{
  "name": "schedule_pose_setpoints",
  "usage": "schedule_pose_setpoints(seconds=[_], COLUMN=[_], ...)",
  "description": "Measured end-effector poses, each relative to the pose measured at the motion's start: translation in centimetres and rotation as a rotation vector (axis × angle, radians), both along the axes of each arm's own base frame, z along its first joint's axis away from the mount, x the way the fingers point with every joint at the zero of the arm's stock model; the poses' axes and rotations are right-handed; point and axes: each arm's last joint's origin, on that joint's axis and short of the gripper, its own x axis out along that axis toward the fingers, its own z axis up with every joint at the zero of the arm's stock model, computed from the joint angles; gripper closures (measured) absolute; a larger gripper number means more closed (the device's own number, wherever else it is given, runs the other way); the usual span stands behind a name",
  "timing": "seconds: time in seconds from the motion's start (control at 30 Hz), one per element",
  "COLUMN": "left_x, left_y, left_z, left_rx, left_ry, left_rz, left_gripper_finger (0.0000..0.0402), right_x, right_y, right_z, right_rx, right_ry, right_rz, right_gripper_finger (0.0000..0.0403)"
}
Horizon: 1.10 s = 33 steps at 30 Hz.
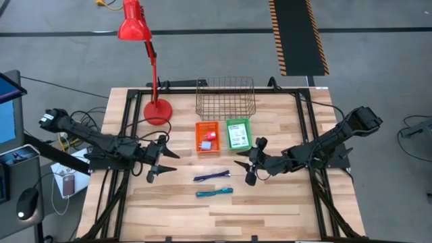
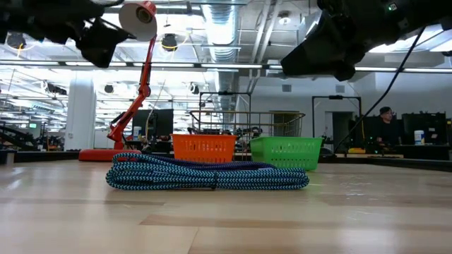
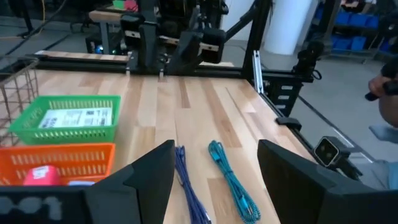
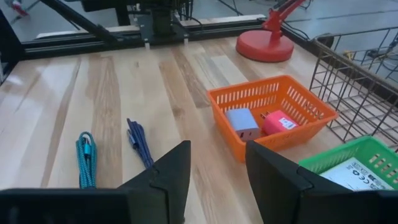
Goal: Pick and place items into bin
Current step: Put the dark blue charger cable into the gold wire basket
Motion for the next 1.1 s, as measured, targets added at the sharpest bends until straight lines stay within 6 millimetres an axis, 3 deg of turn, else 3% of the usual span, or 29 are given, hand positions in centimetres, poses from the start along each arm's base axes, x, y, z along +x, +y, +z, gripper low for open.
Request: schedule_pose_setpoints(seconds=[0.27, 0.87, 1.1], left_x=[-0.4, 0.0, -0.1], left_y=[-0.1, 0.4, 0.4], left_z=[-2.6, -3.4, -3.9], left_rx=[-0.058, -0.103, -0.079], left_ry=[-0.026, 0.024, 0.071], left_rz=[-0.021, 0.180, 0.183], left_gripper_finger=[0.0184, 0.0184, 0.0184], right_x=[-0.3, -0.5, 1.6], right_y=[0.3, 1.4, 1.6], right_z=[-0.3, -0.5, -3.2], right_rx=[-0.015, 0.034, 0.044], right_ry=[0.037, 0.048, 0.058], right_rz=[0.013, 0.107, 0.186], right_gripper_finger=[0.0256, 0.0264, 0.0262])
